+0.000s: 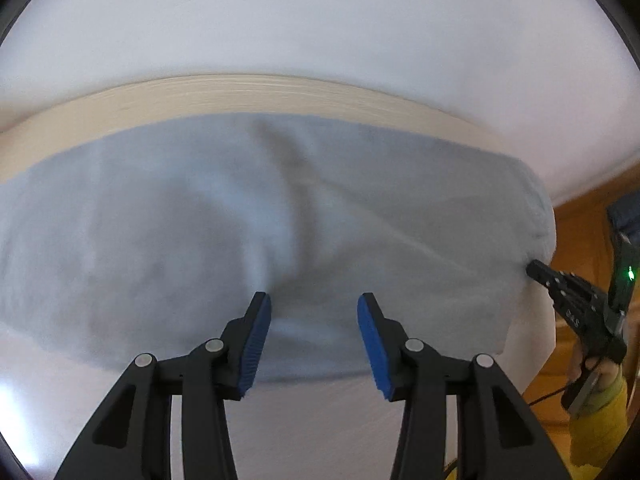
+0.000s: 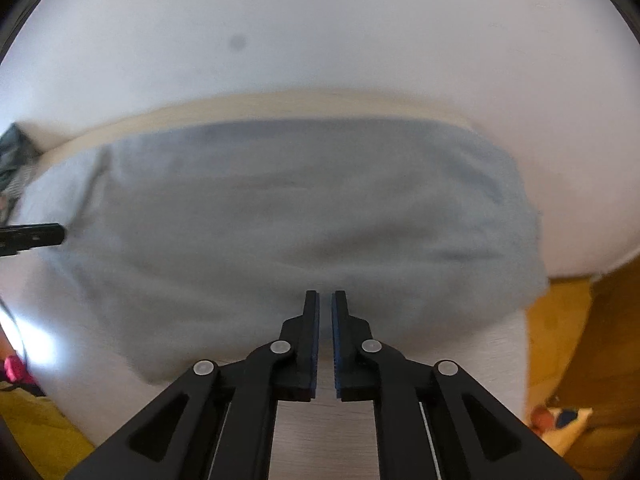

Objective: Fold clothes

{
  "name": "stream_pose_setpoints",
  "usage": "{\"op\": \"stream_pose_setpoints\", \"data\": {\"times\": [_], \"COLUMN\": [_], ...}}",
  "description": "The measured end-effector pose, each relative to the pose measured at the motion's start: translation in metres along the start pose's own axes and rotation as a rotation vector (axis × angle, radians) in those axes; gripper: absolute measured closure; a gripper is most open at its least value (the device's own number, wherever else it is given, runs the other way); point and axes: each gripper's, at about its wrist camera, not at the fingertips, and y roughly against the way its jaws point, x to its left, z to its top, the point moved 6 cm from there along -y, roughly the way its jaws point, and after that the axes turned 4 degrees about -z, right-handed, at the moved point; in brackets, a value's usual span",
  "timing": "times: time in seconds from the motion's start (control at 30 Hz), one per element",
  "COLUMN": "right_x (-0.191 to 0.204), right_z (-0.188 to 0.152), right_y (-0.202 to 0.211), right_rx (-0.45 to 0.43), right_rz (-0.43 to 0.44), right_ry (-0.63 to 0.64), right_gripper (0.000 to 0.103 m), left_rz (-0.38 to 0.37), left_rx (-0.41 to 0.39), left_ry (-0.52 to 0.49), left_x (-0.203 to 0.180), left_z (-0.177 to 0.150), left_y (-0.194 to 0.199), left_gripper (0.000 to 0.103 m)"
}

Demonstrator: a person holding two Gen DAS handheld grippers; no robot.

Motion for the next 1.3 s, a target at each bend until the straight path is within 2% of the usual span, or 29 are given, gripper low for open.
{"op": "stream_pose_setpoints", "data": {"times": [0.07, 0.1, 0.2, 0.27, 0.5, 0.67, 0.73, 0.77, 0.83, 1.0, 1.07, 1.13, 1.2, 1.3], "right_x": [0.029, 0.046, 0.095, 0.126, 0.223, 0.267, 0.268, 0.266, 0.27, 0.27, 0.269, 0.267, 0.27, 0.265], "right_z": [0.01, 0.015, 0.029, 0.035, 0.038, 0.036, 0.029, 0.026, 0.02, 0.01, 0.01, 0.013, 0.014, 0.012], "right_y": [0.004, 0.002, -0.002, -0.004, -0.003, -0.01, -0.013, -0.013, -0.011, -0.003, 0.0, 0.0, -0.003, 0.0], "right_rx": [-0.014, -0.017, -0.022, -0.013, -0.006, -0.012, -0.002, 0.004, 0.013, 0.02, 0.016, 0.011, 0.008, 0.006], "right_rz": [0.043, 0.059, 0.106, 0.127, 0.164, 0.147, 0.15, 0.15, 0.138, 0.113, 0.106, 0.101, 0.097, 0.093], "right_ry": [0.019, 0.03, 0.063, 0.084, 0.102, 0.095, 0.074, 0.065, 0.057, 0.039, 0.033, 0.03, 0.022, 0.014], "right_gripper": [0.076, 0.073, 0.073, 0.073, 0.073, 0.073, 0.073, 0.073, 0.073, 0.073, 0.073, 0.073, 0.073, 0.073], "left_rz": [0.027, 0.04, 0.04, 0.06, 0.137, 0.217, 0.254, 0.267, 0.274, 0.279, 0.258, 0.237, 0.21, 0.226], "left_rx": [-0.022, -0.033, -0.069, -0.089, -0.118, -0.143, -0.148, -0.15, -0.151, -0.135, -0.134, -0.133, -0.125, -0.118], "left_ry": [0.034, 0.052, 0.099, 0.124, 0.209, 0.234, 0.249, 0.261, 0.28, 0.321, 0.319, 0.316, 0.308, 0.281], "left_x": [0.014, 0.022, 0.048, 0.054, 0.163, 0.23, 0.255, 0.252, 0.281, 0.31, 0.307, 0.303, 0.299, 0.292], "left_z": [-0.004, -0.006, -0.011, -0.009, -0.023, -0.022, -0.023, -0.017, -0.026, -0.047, -0.051, -0.055, -0.057, -0.059], "left_y": [0.009, 0.014, 0.031, 0.029, 0.08, 0.106, 0.115, 0.106, 0.123, 0.134, 0.132, 0.129, 0.126, 0.122], "left_gripper": [0.061, 0.061, 0.061, 0.061, 0.061, 0.061, 0.061, 0.061, 0.061, 0.061, 0.061, 0.054, 0.052, 0.046]}}
